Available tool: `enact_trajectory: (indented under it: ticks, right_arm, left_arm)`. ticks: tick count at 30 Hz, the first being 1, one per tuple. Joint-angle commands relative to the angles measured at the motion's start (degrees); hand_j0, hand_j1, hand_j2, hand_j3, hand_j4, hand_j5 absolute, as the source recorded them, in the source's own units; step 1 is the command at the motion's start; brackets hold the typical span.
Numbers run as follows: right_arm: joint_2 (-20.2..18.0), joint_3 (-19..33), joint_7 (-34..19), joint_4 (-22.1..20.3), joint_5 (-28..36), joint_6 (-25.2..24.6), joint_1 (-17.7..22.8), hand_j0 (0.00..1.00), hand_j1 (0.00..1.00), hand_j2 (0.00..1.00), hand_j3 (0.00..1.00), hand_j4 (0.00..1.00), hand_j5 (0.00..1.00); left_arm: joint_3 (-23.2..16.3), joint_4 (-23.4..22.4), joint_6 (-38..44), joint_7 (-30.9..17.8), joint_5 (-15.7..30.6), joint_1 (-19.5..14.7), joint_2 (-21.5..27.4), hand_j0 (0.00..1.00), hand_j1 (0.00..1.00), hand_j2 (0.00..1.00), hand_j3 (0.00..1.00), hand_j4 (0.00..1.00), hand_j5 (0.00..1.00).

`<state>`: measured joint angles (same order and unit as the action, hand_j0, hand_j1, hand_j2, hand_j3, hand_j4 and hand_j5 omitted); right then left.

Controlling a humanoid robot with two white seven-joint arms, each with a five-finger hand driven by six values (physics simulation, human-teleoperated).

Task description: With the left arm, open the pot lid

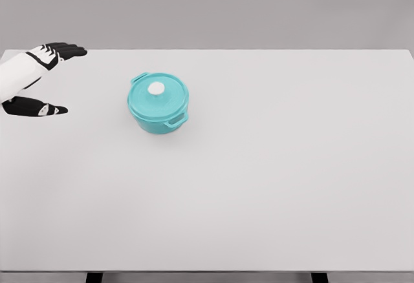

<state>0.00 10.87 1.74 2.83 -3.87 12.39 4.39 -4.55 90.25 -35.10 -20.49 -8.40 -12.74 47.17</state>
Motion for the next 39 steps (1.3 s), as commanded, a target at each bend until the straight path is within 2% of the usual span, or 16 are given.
enact_trajectory:
  ticks: [1, 4, 7, 9, 12, 13, 14, 16, 17, 20, 21, 22, 27, 31, 34, 39]
  right_arm:
    - [0.0, 1.3, 0.0, -0.1, 0.1, 0.0, 0.0, 1.0, 1.0, 1.0, 1.0, 1.0, 1.0]
    - [0.0, 0.7, 0.0, 0.0, 0.0, 0.0, 0.0, 1.0, 1.0, 1.0, 1.0, 1.0, 1.0]
    - [0.0, 0.7, 0.0, 0.0, 0.0, 0.0, 0.0, 1.0, 1.0, 1.0, 1.0, 1.0, 1.0]
    - [0.0, 0.7, 0.0, 0.0, 0.0, 0.0, 0.0, 1.0, 1.0, 1.0, 1.0, 1.0, 1.0]
    - [0.0, 0.7, 0.0, 0.0, 0.0, 0.0, 0.0, 1.0, 1.0, 1.0, 1.0, 1.0, 1.0]
    - [0.0, 0.7, 0.0, 0.0, 0.0, 0.0, 0.0, 1.0, 1.0, 1.0, 1.0, 1.0, 1.0]
    - [0.0, 0.7, 0.0, 0.0, 0.0, 0.0, 0.0, 1.0, 1.0, 1.0, 1.0, 1.0, 1.0]
    - [0.0, 0.7, 0.0, 0.0, 0.0, 0.0, 0.0, 1.0, 1.0, 1.0, 1.0, 1.0, 1.0]
    - [0.0, 0.7, 0.0, 0.0, 0.0, 0.0, 0.0, 1.0, 1.0, 1.0, 1.0, 1.0, 1.0]
    - [0.0, 0.7, 0.0, 0.0, 0.0, 0.0, 0.0, 1.0, 1.0, 1.0, 1.0, 1.0, 1.0]
    - [0.0, 0.7, 0.0, 0.0, 0.0, 0.0, 0.0, 1.0, 1.0, 1.0, 1.0, 1.0, 1.0]
    - [0.0, 0.7, 0.0, 0.0, 0.0, 0.0, 0.0, 1.0, 1.0, 1.0, 1.0, 1.0, 1.0]
    - [0.0, 0.7, 0.0, 0.0, 0.0, 0.0, 0.0, 1.0, 1.0, 1.0, 1.0, 1.0, 1.0]
    - [0.0, 0.7, 0.0, 0.0, 0.0, 0.0, 0.0, 1.0, 1.0, 1.0, 1.0, 1.0, 1.0]
    - [0.0, 0.7, 0.0, 0.0, 0.0, 0.0, 0.0, 1.0, 1.0, 1.0, 1.0, 1.0, 1.0]
    - [0.0, 0.7, 0.0, 0.0, 0.0, 0.0, 0.0, 1.0, 1.0, 1.0, 1.0, 1.0, 1.0]
  left_arm:
    - [0.1, -0.1, 0.1, -0.2, 0.4, 0.1, 0.0, 1.0, 1.0, 1.0, 1.0, 1.0, 1.0]
    - [0.0, 0.0, 0.1, -0.7, 0.2, -0.3, 0.1, 1.0, 1.0, 1.0, 1.0, 1.0, 1.0]
    - [0.1, 0.1, 0.1, -5.4, 0.1, -0.8, 0.0, 1.0, 1.0, 1.0, 1.0, 1.0, 1.0]
    - [0.0, 0.0, 0.1, -8.2, -3.0, -2.1, 0.0, 1.0, 1.0, 1.0, 1.0, 1.0, 1.0]
    - [-0.4, -1.3, 0.1, -8.9, -7.4, -3.0, -0.1, 1.0, 1.0, 1.0, 1.0, 1.0, 1.0]
    - [-2.3, -3.2, 0.1, -8.9, -8.6, -4.6, 1.1, 1.0, 1.0, 1.0, 1.0, 1.0, 1.0]
    - [-6.8, -5.6, 0.1, -8.9, -10.5, -9.0, 1.8, 1.0, 1.0, 1.0, 1.0, 1.0, 1.0]
    - [-16.9, -11.0, 0.1, -8.9, -11.0, -18.8, 1.9, 1.0, 1.0, 1.0, 1.0, 1.0, 1.0]
    - [-19.5, -12.6, 0.1, -8.9, -10.9, -21.3, 2.0, 1.0, 1.0, 1.0, 1.0, 1.0, 1.0]
    - [-31.7, -13.0, 0.1, -8.9, -12.2, -29.4, 2.3, 1.0, 1.0, 1.0, 1.0, 1.0, 1.0]
    - [-34.6, -13.0, 0.1, -8.9, -13.7, -31.9, 1.3, 1.0, 1.0, 1.0, 1.0, 1.0, 1.0]
    - [-35.9, -13.1, 0.1, -8.9, -16.1, -33.4, -1.1, 1.0, 1.0, 1.0, 1.0, 1.0, 1.0]
    - [-36.1, -13.3, 0.1, -9.0, -22.3, -36.0, -4.1, 1.0, 1.0, 1.0, 1.0, 1.0, 1.0]
    - [-36.1, -16.7, 0.1, -9.0, -26.6, -37.6, -6.5, 1.0, 1.0, 1.0, 1.0, 1.0, 1.0]
    - [-36.1, -19.1, 0.1, -9.0, -26.9, -38.7, -9.7, 1.0, 1.0, 1.0, 1.0, 1.0, 1.0]
    - [-36.1, -19.8, 0.1, -9.1, -27.5, -38.8, -12.5, 1.0, 1.0, 1.0, 1.0, 1.0, 1.0]
